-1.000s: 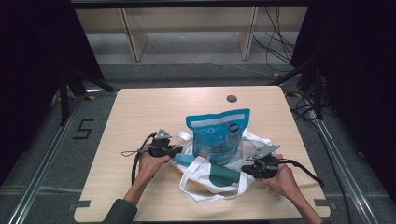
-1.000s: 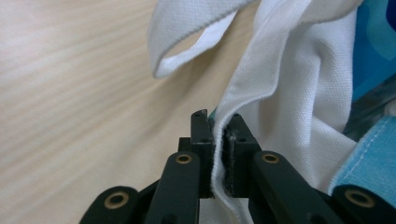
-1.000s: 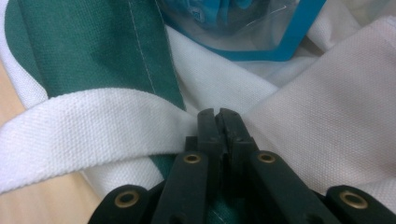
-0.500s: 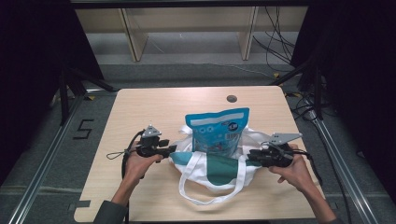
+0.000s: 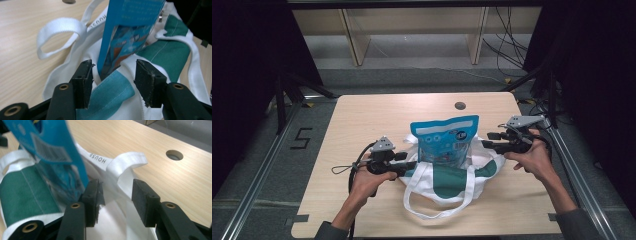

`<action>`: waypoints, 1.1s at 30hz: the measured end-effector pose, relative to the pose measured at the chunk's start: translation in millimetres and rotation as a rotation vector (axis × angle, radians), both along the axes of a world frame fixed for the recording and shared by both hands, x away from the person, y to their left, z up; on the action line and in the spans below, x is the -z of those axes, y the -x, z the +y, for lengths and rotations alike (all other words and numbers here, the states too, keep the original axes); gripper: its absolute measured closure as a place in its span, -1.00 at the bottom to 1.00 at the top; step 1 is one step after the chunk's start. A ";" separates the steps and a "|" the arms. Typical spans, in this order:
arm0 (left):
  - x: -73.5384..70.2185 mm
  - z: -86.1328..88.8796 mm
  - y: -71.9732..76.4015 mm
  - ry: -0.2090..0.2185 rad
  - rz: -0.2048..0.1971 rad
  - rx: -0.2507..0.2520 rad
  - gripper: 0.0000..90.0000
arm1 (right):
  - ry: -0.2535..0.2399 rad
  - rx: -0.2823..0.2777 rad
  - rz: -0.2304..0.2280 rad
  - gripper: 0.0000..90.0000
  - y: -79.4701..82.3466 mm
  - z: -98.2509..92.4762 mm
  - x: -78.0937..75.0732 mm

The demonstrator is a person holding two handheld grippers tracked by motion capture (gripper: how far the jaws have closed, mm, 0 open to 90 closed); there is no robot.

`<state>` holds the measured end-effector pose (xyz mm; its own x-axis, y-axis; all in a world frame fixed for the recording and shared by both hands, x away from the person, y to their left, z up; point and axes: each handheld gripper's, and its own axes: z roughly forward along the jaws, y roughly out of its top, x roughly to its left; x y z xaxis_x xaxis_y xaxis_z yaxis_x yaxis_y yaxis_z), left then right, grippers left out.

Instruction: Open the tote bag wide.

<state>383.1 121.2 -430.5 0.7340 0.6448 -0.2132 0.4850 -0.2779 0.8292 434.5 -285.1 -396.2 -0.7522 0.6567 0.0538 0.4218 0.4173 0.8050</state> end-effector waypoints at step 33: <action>68.4 -39.8 27.0 -0.292 -0.027 0.212 0.84 | 0.217 0.136 0.179 0.93 -101.4 47.0 83.5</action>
